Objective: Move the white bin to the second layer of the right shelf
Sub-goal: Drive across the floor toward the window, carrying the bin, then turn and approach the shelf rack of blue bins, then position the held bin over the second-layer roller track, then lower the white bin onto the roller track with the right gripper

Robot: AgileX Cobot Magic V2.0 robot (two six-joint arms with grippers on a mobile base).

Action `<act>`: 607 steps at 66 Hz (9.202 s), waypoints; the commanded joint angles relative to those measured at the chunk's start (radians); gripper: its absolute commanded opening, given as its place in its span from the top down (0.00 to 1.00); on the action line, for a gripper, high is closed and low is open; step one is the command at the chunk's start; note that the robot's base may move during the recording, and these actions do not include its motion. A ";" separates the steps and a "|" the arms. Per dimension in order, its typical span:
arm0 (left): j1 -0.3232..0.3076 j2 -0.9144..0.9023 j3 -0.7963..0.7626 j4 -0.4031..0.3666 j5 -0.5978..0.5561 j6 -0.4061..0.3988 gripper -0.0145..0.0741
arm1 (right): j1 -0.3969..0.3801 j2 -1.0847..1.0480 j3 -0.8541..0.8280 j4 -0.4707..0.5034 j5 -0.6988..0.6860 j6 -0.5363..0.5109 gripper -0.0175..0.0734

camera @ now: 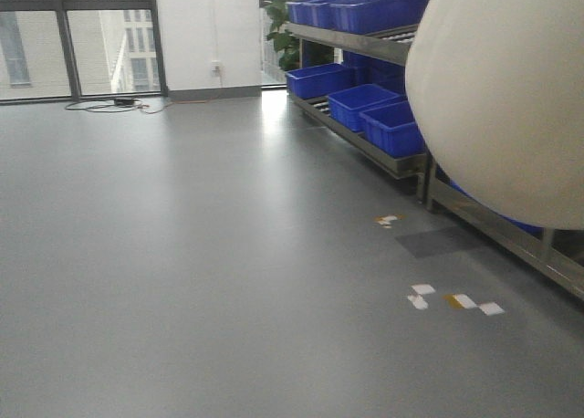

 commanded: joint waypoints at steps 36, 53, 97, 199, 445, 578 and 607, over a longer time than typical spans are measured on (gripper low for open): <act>-0.002 -0.014 0.027 0.000 -0.087 -0.005 0.74 | -0.002 -0.009 -0.031 0.000 -0.081 0.000 0.75; -0.002 -0.014 0.027 0.000 -0.087 -0.005 0.74 | -0.002 -0.009 -0.031 0.000 -0.081 0.000 0.75; -0.002 -0.014 0.027 0.000 -0.087 -0.005 0.74 | -0.002 -0.014 -0.031 0.000 -0.081 0.000 0.75; -0.002 -0.014 0.027 0.000 -0.087 -0.005 0.74 | -0.002 -0.004 -0.031 0.000 -0.081 0.000 0.75; -0.002 -0.014 0.027 0.000 -0.087 -0.005 0.74 | -0.002 0.007 -0.031 0.000 -0.079 0.000 0.75; -0.002 -0.014 0.027 0.000 -0.087 -0.005 0.74 | -0.149 0.440 -0.032 -0.133 -0.338 0.043 0.75; -0.002 -0.014 0.027 0.000 -0.087 -0.005 0.74 | -0.149 0.552 -0.032 -0.109 -0.349 0.043 0.75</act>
